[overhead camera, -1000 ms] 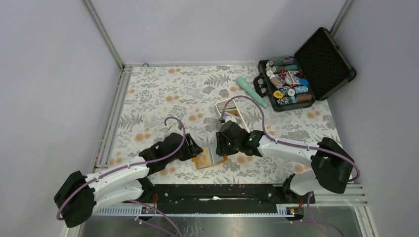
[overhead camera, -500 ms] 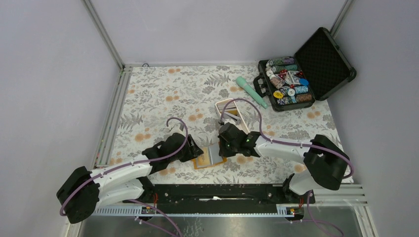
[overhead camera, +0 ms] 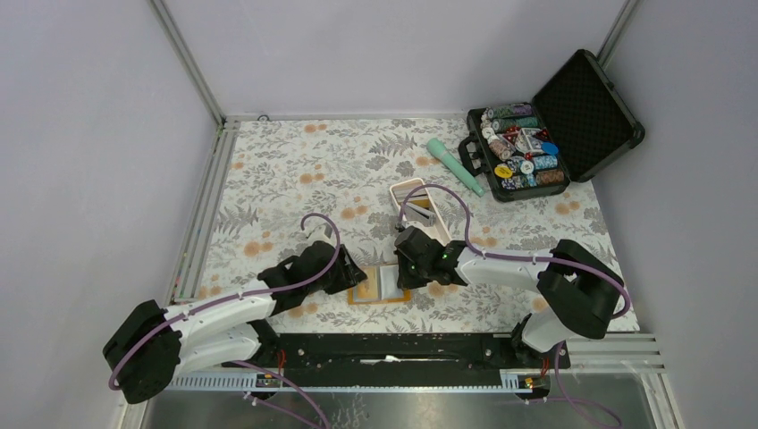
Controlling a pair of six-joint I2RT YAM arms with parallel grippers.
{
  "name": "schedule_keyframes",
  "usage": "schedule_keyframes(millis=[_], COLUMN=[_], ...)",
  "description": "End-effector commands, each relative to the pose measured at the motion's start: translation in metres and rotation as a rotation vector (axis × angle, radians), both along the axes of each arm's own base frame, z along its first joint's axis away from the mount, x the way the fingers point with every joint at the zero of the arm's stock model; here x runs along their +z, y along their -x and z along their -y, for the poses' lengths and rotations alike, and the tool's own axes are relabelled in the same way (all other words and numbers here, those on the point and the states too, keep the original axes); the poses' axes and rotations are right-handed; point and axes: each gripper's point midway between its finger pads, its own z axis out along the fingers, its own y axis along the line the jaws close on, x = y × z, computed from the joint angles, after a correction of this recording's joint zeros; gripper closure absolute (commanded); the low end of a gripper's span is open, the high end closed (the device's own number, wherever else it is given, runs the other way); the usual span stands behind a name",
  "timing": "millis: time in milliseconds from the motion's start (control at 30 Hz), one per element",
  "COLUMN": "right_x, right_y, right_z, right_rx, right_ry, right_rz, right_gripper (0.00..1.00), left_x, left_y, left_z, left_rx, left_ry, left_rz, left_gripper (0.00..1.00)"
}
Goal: Put the credit cards into the card holder
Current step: Turn over the card slot in the card holder.
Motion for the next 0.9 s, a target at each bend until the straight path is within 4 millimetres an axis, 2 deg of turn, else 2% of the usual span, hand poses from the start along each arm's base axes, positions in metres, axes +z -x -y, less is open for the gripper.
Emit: schedule_keyframes(millis=[0,367,633,867], right_x=[-0.001,0.000,-0.001,0.001], right_y=[0.002,0.001,0.001,0.001], right_z=[-0.003,-0.005,-0.004,-0.004], right_rx=[0.001,0.001,0.000,0.000], right_ry=[-0.013,-0.014,-0.014,-0.018], right_rz=[-0.003,-0.002,-0.002,-0.001], right_gripper=[1.00,1.00,1.00,1.00], left_x=[0.004,-0.005,-0.003,-0.014], left_y=[-0.005,-0.006,-0.008,-0.005], left_z=[0.002,0.004,0.010,0.007], left_rx=[0.017,0.015,0.008,0.014], left_ry=[0.023,0.012,0.034,0.006], left_rz=[0.021,0.003,0.011,-0.019], left_gripper=[0.53,0.54,0.55,0.55])
